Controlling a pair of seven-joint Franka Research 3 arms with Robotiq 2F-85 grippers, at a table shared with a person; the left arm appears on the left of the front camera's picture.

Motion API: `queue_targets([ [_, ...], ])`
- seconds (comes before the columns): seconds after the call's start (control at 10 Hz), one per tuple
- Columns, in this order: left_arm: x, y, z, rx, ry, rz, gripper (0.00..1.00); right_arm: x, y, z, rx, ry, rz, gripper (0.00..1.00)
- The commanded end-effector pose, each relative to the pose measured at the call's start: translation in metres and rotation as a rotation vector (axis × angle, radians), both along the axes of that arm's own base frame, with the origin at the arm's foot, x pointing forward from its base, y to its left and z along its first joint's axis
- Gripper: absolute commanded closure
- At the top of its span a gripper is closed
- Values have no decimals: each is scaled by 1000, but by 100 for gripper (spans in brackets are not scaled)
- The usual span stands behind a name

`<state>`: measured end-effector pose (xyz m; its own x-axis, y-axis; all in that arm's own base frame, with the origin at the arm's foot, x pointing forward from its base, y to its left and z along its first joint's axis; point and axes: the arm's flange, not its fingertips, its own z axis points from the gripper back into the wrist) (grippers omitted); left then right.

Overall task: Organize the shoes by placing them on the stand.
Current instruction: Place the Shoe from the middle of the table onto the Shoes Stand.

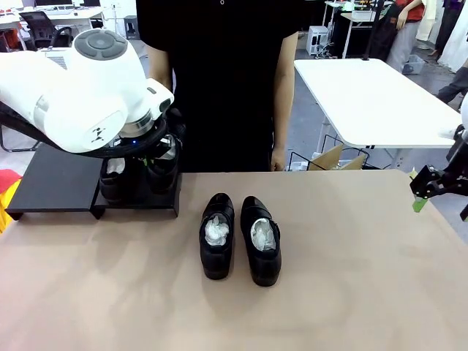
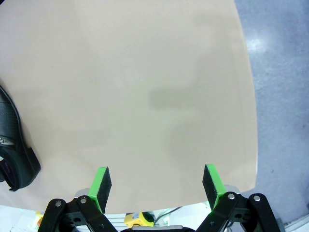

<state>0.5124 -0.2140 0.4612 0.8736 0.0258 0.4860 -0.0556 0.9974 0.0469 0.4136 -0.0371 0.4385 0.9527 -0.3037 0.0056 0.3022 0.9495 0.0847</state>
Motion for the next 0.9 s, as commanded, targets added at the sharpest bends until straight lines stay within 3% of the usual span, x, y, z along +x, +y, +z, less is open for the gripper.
queue_targets([
  [0.0,0,1,-6,24,-18,44,100,-3,0,0,-6,-3,17,0],
  [0.8,11,4,-34,-13,-32,85,100,-3,0,0,-6,-3,17,0],
])
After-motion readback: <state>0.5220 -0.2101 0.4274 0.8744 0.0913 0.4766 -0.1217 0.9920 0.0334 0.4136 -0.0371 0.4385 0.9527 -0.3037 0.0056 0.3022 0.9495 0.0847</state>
